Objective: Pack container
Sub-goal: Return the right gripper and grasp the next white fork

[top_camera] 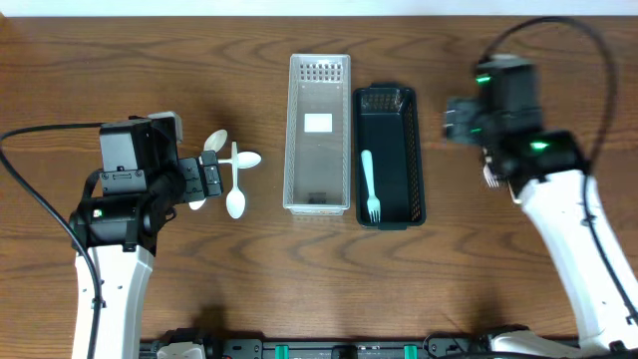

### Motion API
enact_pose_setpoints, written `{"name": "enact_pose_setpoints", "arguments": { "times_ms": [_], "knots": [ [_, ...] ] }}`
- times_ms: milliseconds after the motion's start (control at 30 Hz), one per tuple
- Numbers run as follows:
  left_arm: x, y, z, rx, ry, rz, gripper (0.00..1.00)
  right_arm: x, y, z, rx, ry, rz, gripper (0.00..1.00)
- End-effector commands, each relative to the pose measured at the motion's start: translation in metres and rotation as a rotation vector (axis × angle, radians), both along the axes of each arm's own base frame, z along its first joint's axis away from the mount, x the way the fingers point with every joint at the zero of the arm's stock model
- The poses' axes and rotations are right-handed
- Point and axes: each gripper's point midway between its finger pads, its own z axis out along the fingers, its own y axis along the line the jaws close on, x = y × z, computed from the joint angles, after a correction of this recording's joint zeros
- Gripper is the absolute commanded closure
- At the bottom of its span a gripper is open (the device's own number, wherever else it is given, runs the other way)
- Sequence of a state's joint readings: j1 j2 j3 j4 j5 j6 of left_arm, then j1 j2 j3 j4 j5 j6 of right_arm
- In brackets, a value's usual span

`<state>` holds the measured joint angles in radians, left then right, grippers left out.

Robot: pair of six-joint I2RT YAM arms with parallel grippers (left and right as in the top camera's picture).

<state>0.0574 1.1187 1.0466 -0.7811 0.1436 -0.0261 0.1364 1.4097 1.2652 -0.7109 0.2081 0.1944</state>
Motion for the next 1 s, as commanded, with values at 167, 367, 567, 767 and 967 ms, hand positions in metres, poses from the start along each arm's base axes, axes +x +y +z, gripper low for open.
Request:
{"name": "enact_pose_setpoints", "arguments": {
  "times_ms": [167,367,567,767,967],
  "knots": [
    [0.003,0.001,0.006,-0.002,-0.013,0.003,0.02,-0.001,-0.06,-0.09,0.032,0.231,-0.083,0.32],
    [0.003,0.001,0.006,-0.002,-0.013,0.004,0.02,0.012,-0.06,-0.146,0.066,0.332,0.004,0.32],
    [0.003,0.001,0.006,-0.002,-0.013,0.004,0.02,0.017,-0.058,-0.189,0.08,0.397,0.016,0.33],
    [0.003,0.001,0.006,-0.002,-0.013,0.004,0.02,0.016,-0.058,-0.217,0.085,0.447,0.014,0.39],
    [0.003,0.001,0.006,-0.002,-0.013,0.003,0.02,0.014,-0.06,-0.231,0.089,0.473,0.008,0.53]
  ]
}}
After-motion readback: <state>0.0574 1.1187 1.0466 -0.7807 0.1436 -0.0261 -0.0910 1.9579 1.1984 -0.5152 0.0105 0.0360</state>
